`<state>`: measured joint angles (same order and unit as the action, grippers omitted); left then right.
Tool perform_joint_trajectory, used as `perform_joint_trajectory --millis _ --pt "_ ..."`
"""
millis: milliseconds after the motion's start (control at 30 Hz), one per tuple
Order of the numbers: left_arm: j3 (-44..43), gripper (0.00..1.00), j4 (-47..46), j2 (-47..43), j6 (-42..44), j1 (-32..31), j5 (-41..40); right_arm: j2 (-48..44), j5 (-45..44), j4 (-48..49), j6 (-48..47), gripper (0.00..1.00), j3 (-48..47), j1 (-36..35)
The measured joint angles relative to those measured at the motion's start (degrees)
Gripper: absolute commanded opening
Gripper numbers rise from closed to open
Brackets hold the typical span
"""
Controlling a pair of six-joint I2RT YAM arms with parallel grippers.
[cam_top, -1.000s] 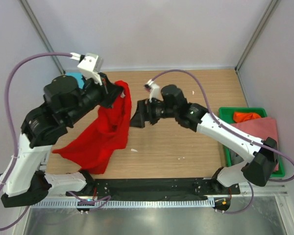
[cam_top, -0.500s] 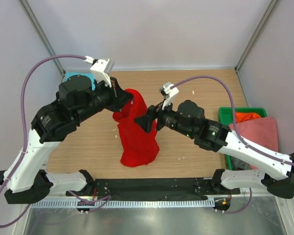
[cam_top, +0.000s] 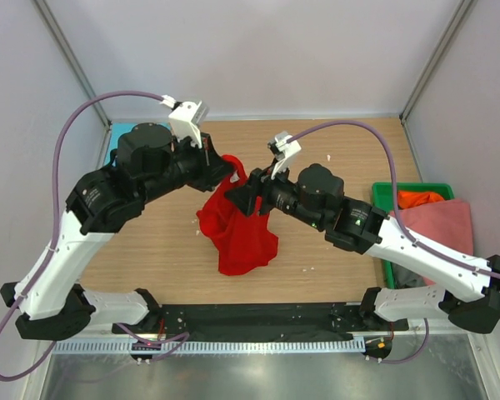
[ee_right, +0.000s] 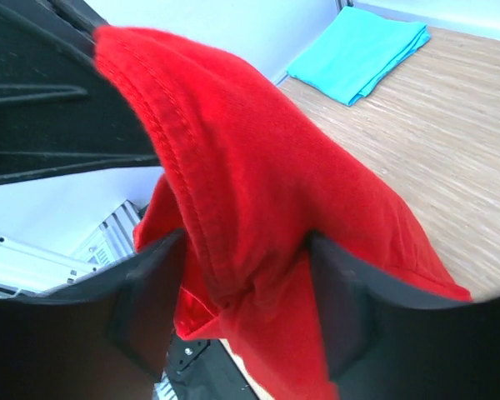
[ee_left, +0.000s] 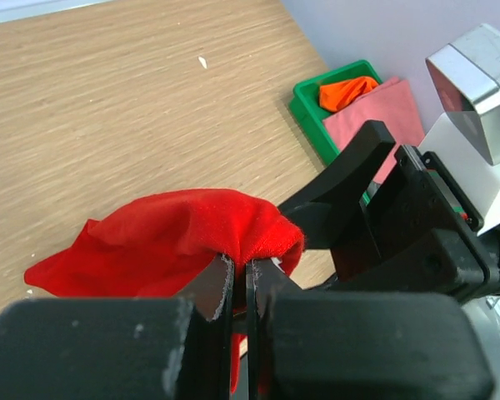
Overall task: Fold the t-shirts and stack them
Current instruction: Flatten the tshirt out
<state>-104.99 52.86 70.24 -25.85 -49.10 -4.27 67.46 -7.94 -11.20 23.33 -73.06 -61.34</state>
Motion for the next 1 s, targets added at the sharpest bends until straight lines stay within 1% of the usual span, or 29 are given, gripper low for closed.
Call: perform_joint_trajectory --millis 33,67,100,167,200,233,267,300,367,400,467,500,567,600,633,800,900,967,1000 --pt "0.0 0.0 0.2 0.1 -0.1 0.0 0.1 0.1 0.0 0.0 -0.1 0.45 0.0 0.0" --pt "0.0 0.0 0.5 0.2 -0.3 0.0 0.1 0.1 0.0 0.0 -0.1 0.3 0.0 0.0" --pt "0.0 0.0 0.8 0.2 -0.3 0.0 0.1 0.1 0.0 -0.1 -0.1 0.02 0.0 0.0" --pt "-0.1 0.0 1.1 0.0 -0.3 0.0 0.1 0.3 -0.9 -1.0 0.5 0.01 -0.6 0.0" --pt "-0.1 0.07 1.3 -0.1 -0.2 0.0 0.0 0.4 -1.3 -1.2 0.6 0.01 -0.9 0.0" --pt "-0.1 0.18 1.5 -0.2 0.1 0.0 -0.1 0.4 -1.7 -1.4 0.7 0.01 -0.9 0.0" --pt "-0.1 0.31 1.9 -0.5 0.7 0.0 -0.4 0.4 -2.2 -1.7 0.6 0.01 -1.0 0.0" --pt "0.0 0.53 2.1 -0.8 1.2 0.0 -0.7 0.3 -2.5 -2.1 0.7 0.01 -1.2 0.0" --pt "1.6 0.67 1.9 -2.4 1.6 0.0 -1.1 0.3 -2.8 -3.4 0.9 0.01 -1.5 0.0" --pt "2.7 0.78 1.9 -3.4 1.6 0.0 -1.1 0.3 -2.8 -4.2 1.1 0.01 -1.8 0.0" --pt "6.7 0.84 1.4 -6.5 2.2 0.0 -0.8 0.3 -2.6 -5.0 2.0 0.01 -2.5 0.0" --pt "9.7 0.89 0.6 -8.8 2.3 0.0 -0.4 0.2 -2.5 -5.2 2.3 0.01 -2.8 0.0" --pt "14.9 0.91 0.2 -12.6 2.3 0.0 0.6 -0.4 -2.2 -5.6 3.1 0.01 -3.5 0.0" --pt "17.4 0.94 -0.2 -14.7 2.3 0.0 1.1 -0.8 -2.2 -6.1 3.5 0.01 -3.7 -0.1" --pt "19.8 0.95 -0.3 -16.7 2.3 0.0 1.5 -1.3 -2.2 -6.5 3.8 0.01 -3.9 -0.1" --pt "26.8 0.98 -0.3 -23.9 1.2 0.0 2.6 -3.1 -2.2 -8.7 4.9 0.01 -6.2 0.0" --pt "32.8 1.0 -0.8 -29.5 -0.8 0.0 4.3 -3.4 -2.3 -10.6 5.7 0.01 -8.5 -0.1" --pt "37.0 0.99 -1.6 -33.2 -2.5 0.0 6.2 -3.5 -3.1 -11.7 6.3 0.01 -9.8 -0.1" --pt "39.2 0.92 -2.1 -34.6 -3.8 0.0 7.5 -3.4 -3.8 -12.6 6.8 0.01 -10.6 -0.1"
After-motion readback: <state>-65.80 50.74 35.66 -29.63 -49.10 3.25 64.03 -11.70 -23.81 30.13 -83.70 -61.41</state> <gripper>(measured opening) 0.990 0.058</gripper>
